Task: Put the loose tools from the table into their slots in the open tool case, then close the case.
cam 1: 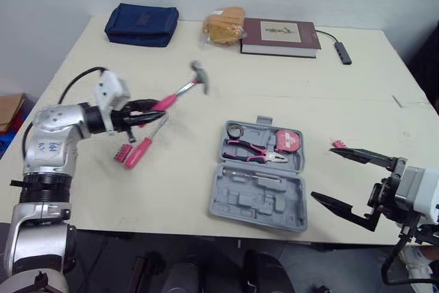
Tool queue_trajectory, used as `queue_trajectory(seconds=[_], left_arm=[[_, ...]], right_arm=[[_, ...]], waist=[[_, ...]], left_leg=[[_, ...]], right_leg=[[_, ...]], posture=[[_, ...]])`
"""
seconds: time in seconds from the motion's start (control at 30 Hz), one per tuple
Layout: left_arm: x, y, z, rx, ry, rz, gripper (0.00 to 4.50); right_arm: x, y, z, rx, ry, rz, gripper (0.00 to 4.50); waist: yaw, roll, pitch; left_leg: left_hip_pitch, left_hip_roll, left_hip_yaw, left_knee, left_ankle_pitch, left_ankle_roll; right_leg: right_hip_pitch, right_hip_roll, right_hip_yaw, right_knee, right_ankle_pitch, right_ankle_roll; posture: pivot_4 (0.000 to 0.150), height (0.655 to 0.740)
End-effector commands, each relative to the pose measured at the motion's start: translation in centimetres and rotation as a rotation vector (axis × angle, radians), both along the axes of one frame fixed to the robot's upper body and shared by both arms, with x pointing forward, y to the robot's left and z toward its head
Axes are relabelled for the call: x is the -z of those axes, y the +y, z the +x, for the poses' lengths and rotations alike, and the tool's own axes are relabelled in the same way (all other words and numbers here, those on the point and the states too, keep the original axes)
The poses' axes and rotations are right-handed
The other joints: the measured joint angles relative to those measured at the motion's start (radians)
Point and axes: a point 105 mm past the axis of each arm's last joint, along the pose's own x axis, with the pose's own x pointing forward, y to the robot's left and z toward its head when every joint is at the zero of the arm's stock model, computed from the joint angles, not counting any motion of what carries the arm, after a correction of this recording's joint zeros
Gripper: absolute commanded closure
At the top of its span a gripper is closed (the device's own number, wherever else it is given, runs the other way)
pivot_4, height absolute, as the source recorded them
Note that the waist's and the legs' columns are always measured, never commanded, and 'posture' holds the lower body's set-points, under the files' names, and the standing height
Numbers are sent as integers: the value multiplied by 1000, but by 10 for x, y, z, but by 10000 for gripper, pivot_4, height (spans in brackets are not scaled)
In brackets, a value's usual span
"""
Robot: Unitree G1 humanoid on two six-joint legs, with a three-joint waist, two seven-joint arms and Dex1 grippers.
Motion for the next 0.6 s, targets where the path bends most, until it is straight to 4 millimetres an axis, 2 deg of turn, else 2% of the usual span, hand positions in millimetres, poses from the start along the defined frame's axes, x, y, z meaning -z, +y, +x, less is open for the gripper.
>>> queue_trajectory(seconds=[0.03, 0.1, 0.2, 0.33, 0.4, 0.6], left_arm=[[-7, -30, -22, 173, -10, 15, 39601], [9, -59, -45, 351, 24, 134, 39601], [22, -86, -58, 452, 68, 215, 39601], [37, -100, -66, 477, 158, 321, 39601], [48, -107, -73, 489, 214, 401, 39601], [73, -136, -79, 495, 263, 525, 39601]], right_arm=[[-12, -2, -5, 1, -4, -3, 0], [-7, 0, -15, -21, 81, -16, 0], [-1, -9, -28, 13, 167, -30, 0], [5, -15, -35, 70, 217, -10, 0], [15, -16, -43, 91, 255, -4, 0], [27, -13, -54, 142, 270, 44, 0]], waist=[[-5, 0, 0], [-4, 0, 0], [1, 1, 0], [1, 0, 0], [1, 1, 0], [4, 1, 0]], left_leg=[[0, 0, 0, 0, 0, 0], [1, 1, 1, 0, 1, -1], [2, 1, 1, 0, 1, -1], [2, 1, 0, 0, 2, 0], [2, 1, -1, 0, 1, 0], [2, 0, -2, 0, 2, 1]], right_leg=[[0, 0, 0, 0, 0, 0], [0, 1, 1, 2, 0, 0], [1, 2, 3, 2, 0, 0], [2, 2, 7, 0, 1, 1], [2, 1, 11, 0, 1, 1], [3, 1, 12, 0, 1, 1]], posture=[[1500, 7400], [1500, 7400], [1500, 7400], [1500, 7400], [1500, 7400], [1500, 7400]])
